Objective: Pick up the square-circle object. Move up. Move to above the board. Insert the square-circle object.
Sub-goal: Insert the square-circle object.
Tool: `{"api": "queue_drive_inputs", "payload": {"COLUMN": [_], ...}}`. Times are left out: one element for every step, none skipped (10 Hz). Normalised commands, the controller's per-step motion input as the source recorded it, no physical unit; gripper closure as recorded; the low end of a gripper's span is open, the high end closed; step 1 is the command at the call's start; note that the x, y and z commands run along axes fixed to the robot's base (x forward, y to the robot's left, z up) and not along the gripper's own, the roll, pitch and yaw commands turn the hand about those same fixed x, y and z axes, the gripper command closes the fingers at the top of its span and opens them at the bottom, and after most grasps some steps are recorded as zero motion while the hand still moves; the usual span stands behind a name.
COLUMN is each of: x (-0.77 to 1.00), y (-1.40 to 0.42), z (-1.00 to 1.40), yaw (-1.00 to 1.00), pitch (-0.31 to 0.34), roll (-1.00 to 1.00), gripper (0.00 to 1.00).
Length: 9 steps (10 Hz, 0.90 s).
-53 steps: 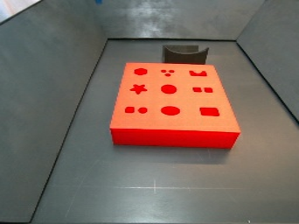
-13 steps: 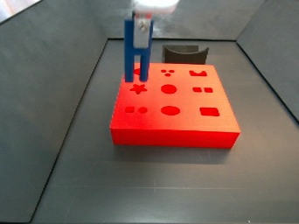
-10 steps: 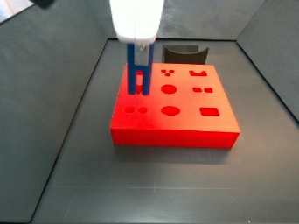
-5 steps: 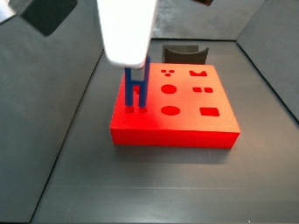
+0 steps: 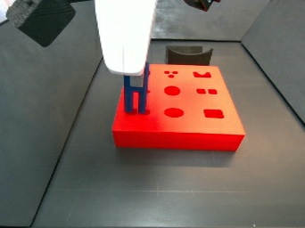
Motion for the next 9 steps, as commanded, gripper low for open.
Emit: {"api": "queue_drive_inputs", "payload": {"x": [0.09, -0.08, -0.22, -0.27, -0.30, -0.10, 0.00, -0.01, 0.00], "y": [0.00, 0.00, 0.01, 0.00, 0.00, 0.00, 0.00, 0.00, 0.00], "z": [-0.16, -0.25, -0.36, -0.47, -0.59, -0.58, -0.42, -0.08, 0.00], "yaw": [0.00, 0.03, 0.11, 0.12, 0.00, 0.00, 0.00, 0.00, 0.00], "pitch": [-0.124, -0.077, -0.069, -0.097, -0.126, -0.021, -0.036, -0.109, 0.000], "roll": [-0.18, -0.06, 0.00, 0.00, -0.04, 0.00, -0.04, -0.07, 0.00], "gripper": [1.00, 1.00, 1.00, 1.00, 1.00, 1.00, 1.00, 1.00, 1.00]}}
